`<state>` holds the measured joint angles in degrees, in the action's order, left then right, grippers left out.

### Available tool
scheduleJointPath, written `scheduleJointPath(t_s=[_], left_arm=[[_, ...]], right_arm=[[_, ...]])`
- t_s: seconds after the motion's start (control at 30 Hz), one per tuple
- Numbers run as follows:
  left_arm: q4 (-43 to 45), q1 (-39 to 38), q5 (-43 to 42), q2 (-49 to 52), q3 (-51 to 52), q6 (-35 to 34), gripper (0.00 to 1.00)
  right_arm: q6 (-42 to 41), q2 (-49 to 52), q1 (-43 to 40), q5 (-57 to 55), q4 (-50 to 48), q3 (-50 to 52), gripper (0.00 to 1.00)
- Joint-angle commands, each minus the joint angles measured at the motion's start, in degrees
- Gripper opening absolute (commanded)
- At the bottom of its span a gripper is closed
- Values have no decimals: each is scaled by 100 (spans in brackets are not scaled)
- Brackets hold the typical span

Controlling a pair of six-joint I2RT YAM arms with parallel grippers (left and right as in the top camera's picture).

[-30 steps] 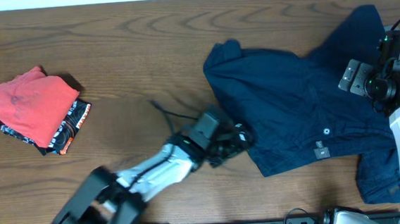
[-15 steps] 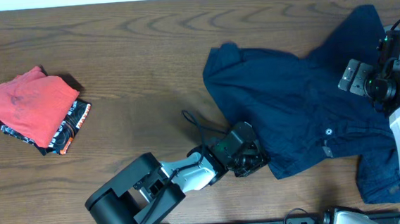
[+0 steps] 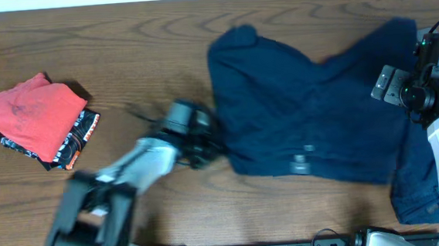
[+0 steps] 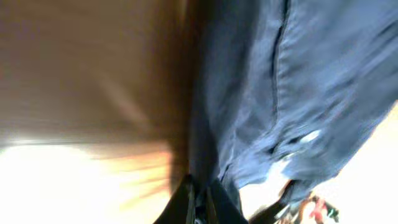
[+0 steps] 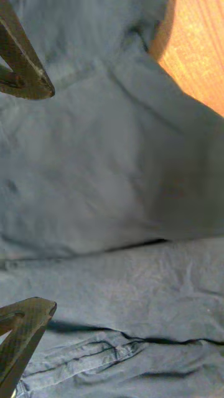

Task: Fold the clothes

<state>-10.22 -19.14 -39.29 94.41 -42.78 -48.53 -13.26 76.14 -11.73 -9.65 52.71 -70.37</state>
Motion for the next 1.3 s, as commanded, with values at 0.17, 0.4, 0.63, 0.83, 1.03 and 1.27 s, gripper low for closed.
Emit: scheduleJointPath(t_s=[0.17,0.4,0.63,0.83,1.03,1.27], left_arm=[[-190,3027,-44,-651,-883,1121,6],[-1523,3200,-658,-654,-1010,1241,98],[-3427,2286,-79,-651,-780,1705,98],[-3565,1132,33,-649,-472,1325,98],[-2962,33,278,-643,-254,378,98],[-2146,-1025,446,-643,-61,-721,98]], right_arm=[[-83,216,-74,402,48,-13,99],[247,479,-72,1069,214,-11,99],[627,1082,-57,2225,398,0,99],[605,1987,-28,2605,321,4,98],[343,2898,116,2706,-328,4,96],[-164,3576,372,2833,-1832,4,95]])
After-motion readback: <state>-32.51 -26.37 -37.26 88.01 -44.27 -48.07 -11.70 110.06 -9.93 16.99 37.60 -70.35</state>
